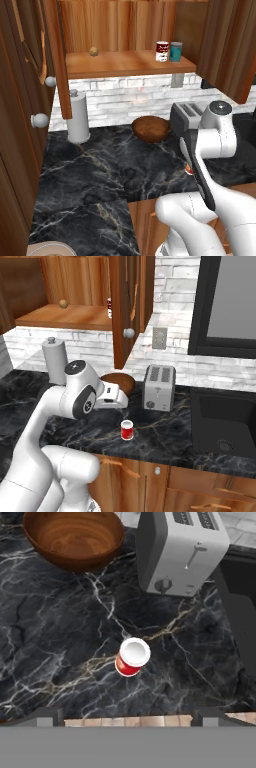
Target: Pick the cans from the counter and place them in their designated side in the cabinet.
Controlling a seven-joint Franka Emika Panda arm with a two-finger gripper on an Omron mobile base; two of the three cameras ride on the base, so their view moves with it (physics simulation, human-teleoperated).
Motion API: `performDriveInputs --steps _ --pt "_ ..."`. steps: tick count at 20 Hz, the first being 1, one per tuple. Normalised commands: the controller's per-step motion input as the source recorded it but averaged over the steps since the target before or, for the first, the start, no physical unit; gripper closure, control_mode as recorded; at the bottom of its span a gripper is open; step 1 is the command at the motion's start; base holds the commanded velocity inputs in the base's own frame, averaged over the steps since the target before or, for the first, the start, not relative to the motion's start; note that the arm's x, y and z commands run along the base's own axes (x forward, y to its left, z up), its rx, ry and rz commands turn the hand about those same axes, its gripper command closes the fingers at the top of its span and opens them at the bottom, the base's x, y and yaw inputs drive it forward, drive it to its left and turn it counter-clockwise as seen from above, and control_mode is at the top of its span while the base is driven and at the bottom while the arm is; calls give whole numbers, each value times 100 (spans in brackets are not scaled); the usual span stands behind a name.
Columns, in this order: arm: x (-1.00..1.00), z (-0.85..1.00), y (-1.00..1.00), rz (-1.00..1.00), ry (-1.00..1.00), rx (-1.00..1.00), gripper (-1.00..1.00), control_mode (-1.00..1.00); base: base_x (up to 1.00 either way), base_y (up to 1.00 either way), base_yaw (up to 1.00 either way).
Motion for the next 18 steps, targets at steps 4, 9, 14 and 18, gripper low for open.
performDriveInputs --steps 4,9,14,18 --pt "10 -12 -5 0 0 1 -100 -100 0 0 0" --pt "13 -11 -4 0 0 3 -100 -100 0 0 0" --pt "19 -9 -2 0 0 3 -100 -100 0 0 0" --pt "21 -16 -3 0 0 3 -100 -100 0 0 0"
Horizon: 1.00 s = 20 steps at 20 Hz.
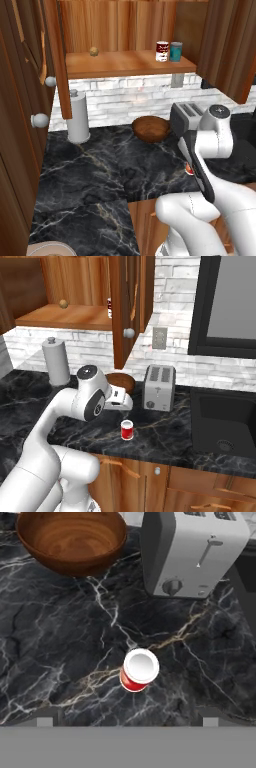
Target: Pick the cans from the counter and place them in their designated side in the cabinet.
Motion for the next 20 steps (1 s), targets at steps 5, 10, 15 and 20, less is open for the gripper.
performDriveInputs --steps 5,10,15,20 --pt "19 -18 -4 0 0 2 -100 -100 0 0 0" --pt "17 -16 -5 0 0 1 -100 -100 0 0 0" --pt "14 -16 -4 0 0 0 -100 -100 0 0 0" --pt "3 -16 -9 0 2 0 -100 -100 0 0 0"
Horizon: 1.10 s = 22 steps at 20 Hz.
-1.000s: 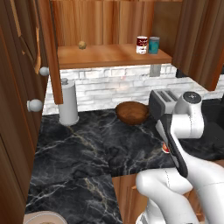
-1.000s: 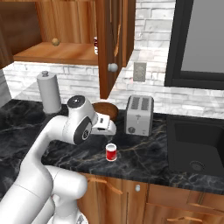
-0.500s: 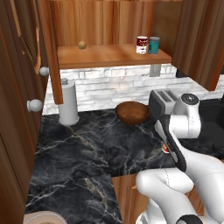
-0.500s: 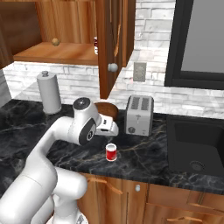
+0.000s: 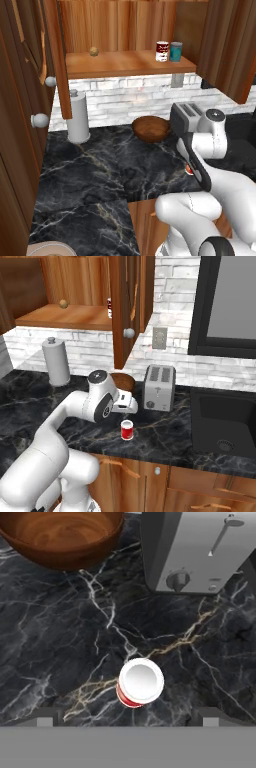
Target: Pick the cans from the counter and place them in their designated side in the cabinet.
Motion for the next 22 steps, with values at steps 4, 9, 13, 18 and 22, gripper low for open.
performDriveInputs --steps 4,9,13,18,22 --pt "0 -17 -12 0 4 0 -100 -100 0 0 0" --pt "2 -20 -7 0 4 0 -100 -100 0 0 0" --pt "8 -22 -4 0 5 0 -100 -100 0 0 0" --pt "9 -18 -6 0 4 0 -100 -100 0 0 0" --pt "10 -15 -9 0 4 0 -100 -100 0 0 0"
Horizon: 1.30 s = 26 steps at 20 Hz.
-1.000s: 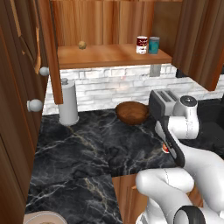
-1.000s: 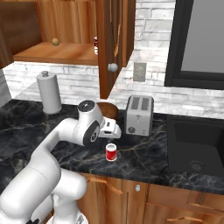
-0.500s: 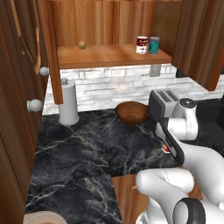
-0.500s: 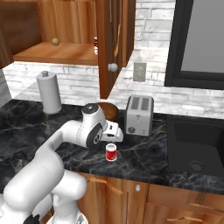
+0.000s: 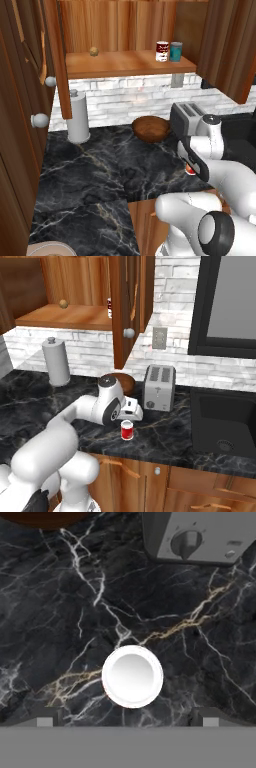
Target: Pick the cans from the counter and place them in their designated side in the cabinet.
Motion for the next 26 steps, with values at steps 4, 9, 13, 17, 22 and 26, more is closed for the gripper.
performDriveInputs --steps 4,9,13,17,22,26 --pt "10 -15 -7 0 4 0 -100 -100 0 0 0" --pt "13 -16 -1 0 5 1 -100 -100 0 0 0" --pt "12 -14 0 0 4 1 -100 -100 0 0 0" --pt "11 -16 -2 0 3 1 -100 -100 0 0 0" --pt "10 -16 -8 0 2 0 -100 -100 0 0 0" --pt "10 -17 -6 0 2 0 -100 -100 0 0 0"
